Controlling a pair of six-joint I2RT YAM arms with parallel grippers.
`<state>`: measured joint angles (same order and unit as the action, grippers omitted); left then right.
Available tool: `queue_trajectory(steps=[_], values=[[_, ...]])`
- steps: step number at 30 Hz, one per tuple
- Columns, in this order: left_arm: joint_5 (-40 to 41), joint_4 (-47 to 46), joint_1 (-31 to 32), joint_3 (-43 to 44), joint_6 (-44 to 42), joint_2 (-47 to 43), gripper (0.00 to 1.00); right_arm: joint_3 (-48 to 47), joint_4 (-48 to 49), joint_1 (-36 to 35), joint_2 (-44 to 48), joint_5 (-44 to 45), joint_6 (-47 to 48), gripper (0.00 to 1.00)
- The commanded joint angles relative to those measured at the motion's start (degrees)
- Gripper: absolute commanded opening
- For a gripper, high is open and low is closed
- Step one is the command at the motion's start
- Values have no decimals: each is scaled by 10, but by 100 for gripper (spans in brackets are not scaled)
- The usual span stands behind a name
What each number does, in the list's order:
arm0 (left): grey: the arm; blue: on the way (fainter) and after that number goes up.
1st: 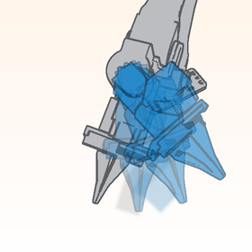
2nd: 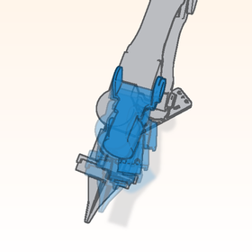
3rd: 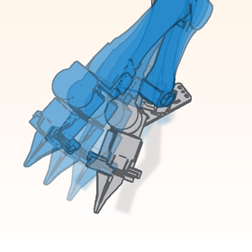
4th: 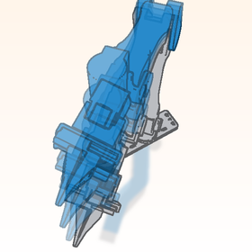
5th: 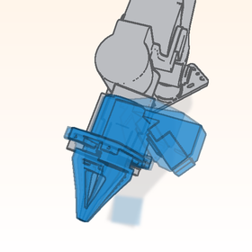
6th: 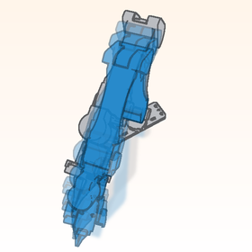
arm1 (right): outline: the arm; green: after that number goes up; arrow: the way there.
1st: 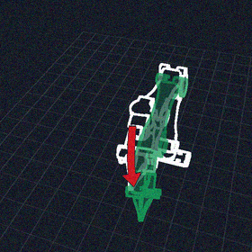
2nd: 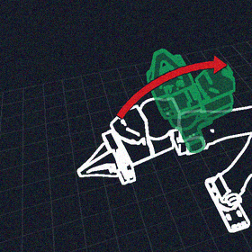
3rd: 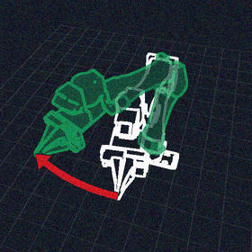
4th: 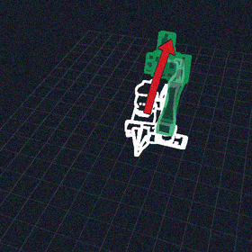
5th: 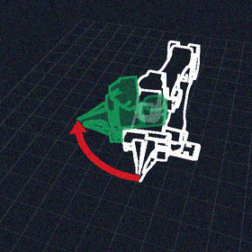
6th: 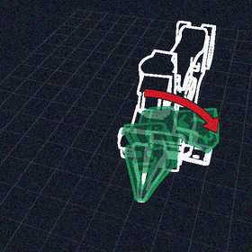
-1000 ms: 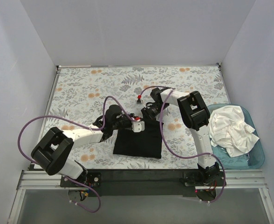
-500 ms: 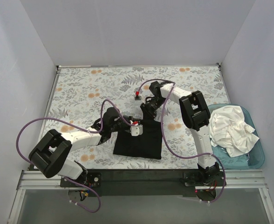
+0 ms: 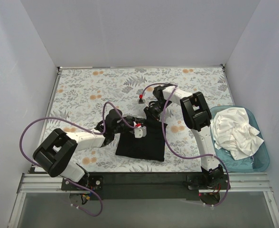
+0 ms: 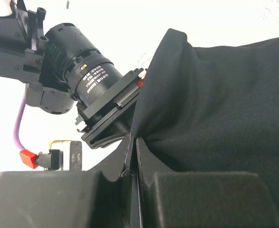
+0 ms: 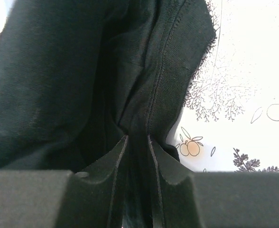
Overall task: Fold and stack the t-shirts
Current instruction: Fold the tshirt
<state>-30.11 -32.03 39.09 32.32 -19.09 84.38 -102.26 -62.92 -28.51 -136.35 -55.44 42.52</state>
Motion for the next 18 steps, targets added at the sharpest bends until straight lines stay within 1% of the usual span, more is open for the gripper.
queue_trajectory(steps=[1, 6, 10, 18], values=[[8, -55, -4, 17, -7, 10, 0, 9, -12, -4, -16, 32, 31, 29], [41, -123, -4, 18, -11, 46, 0, 12, -14, -3, -16, 30, 34, 29], [38, -132, -5, 21, -6, 61, 0, 8, -18, -2, -16, 33, 33, 29], [42, -225, -5, -27, -10, 97, 0, -31, -30, 1, 20, 67, 13, 31]])
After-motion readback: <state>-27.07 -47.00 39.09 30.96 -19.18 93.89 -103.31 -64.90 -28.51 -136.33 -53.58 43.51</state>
